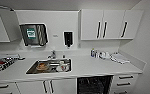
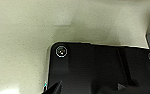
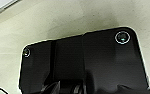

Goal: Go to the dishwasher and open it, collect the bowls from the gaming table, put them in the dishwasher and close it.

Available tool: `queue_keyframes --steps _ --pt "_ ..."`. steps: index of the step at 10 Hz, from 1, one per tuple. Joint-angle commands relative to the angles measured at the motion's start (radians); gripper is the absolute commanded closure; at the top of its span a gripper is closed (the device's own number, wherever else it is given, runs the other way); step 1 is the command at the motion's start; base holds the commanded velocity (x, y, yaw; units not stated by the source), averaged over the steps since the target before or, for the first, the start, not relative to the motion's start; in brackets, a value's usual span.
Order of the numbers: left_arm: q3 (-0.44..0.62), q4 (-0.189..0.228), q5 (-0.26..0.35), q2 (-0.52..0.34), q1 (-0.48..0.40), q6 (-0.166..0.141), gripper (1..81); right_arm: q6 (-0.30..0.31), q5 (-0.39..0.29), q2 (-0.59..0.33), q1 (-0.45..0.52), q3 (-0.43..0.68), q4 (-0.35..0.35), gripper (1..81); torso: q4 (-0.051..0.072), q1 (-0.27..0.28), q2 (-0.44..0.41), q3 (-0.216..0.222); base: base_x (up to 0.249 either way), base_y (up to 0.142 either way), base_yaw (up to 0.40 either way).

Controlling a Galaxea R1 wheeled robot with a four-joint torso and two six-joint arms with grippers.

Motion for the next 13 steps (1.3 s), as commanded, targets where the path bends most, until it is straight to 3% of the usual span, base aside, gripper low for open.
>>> queue_keyframes --steps 1,2,3,5,6,9,13 --pt "-0.003 0.003 0.045 -0.013 -0.045 0.004 1.0 -0.003 -0.038 -0.001 0.045 0.0 -0.012 1.0 0.0 -0.062 0.096 -0.002 0.0 0.0 0.0" --pt "-0.003 0.008 0.043 -0.011 -0.045 0.004 1.0 -0.003 -0.038 -0.001 0.042 0.0 -0.012 1.0 0.0 -0.082 0.126 0.005 0.0 0.0 0.0" --pt "-0.003 0.008 0.043 -0.011 -0.045 0.004 1.0 -0.003 -0.038 -0.003 0.038 0.0 -0.011 1.0 0.0 -0.039 0.059 0.013 0.0 0.0 0.0" --pt "-0.003 0.009 0.042 -0.008 -0.045 0.005 1.0 -0.003 -0.037 -0.006 0.034 -0.006 -0.012 1.0 0.0 -0.072 0.114 0.015 0.0 0.0 0.0" --pt "-0.002 0.011 0.042 -0.008 -0.045 0.007 1.0 -0.005 -0.037 -0.009 0.034 -0.009 -0.014 1.0 0.0 -0.141 0.22 0.015 0.0 0.0 0.0" --pt "-0.003 0.012 0.043 -0.008 -0.045 0.008 1.0 -0.006 -0.034 -0.015 0.034 -0.011 -0.015 1.0 0.0 -0.16 0.249 0.015 0.0 0.0 0.0" --pt "-0.003 0.012 0.045 -0.005 -0.045 0.007 1.0 -0.006 -0.032 -0.015 0.035 -0.011 -0.029 1.0 0.0 -0.225 0.387 0.089 0.0 0.0 0.0"
